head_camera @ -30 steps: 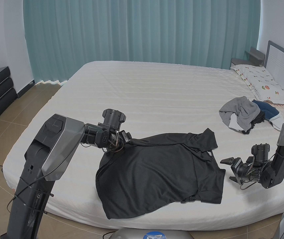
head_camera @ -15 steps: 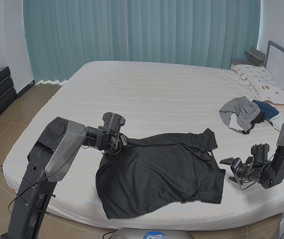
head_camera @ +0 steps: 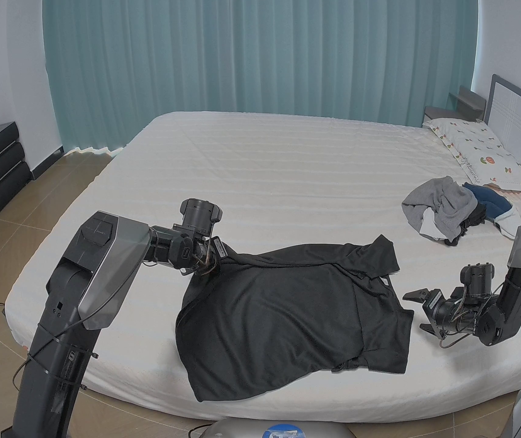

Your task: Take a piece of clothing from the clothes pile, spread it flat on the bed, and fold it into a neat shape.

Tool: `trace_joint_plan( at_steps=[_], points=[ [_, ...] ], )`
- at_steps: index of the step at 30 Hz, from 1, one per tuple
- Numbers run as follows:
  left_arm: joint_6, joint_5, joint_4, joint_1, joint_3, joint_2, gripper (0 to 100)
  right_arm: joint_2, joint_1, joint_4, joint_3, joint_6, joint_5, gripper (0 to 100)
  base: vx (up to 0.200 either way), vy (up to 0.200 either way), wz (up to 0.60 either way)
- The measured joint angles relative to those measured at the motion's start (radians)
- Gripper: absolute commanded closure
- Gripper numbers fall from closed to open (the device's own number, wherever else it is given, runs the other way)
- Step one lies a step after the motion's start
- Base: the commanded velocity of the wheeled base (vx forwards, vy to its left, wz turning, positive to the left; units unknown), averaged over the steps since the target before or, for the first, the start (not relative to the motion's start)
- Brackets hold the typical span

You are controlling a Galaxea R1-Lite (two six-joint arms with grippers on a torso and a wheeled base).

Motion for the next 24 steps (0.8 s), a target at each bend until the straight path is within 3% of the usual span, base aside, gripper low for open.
trace_joint_plan(
  at_steps=[5, 17, 24],
  points=[
    [-0.010, 0.000, -0.083, 0.022, -0.017, -0.004, 100, 0.000, 0.000, 0.000, 0.000, 0.000, 0.000, 0, 0.000, 0.000, 0.00],
    [-0.035, 0.038, -0.550, 0.077, -0.021, 0.005, 100, 0.000, 0.000, 0.000, -0.001, 0.001, -0.001, 0, 0.000, 0.000, 0.00],
    [-0.012, 0.049, -0.573, 0.088, -0.021, 0.024, 100, 0.000, 0.000, -0.001, 0.000, 0.001, -0.001, 0, 0.000, 0.000, 0.00]
  ],
)
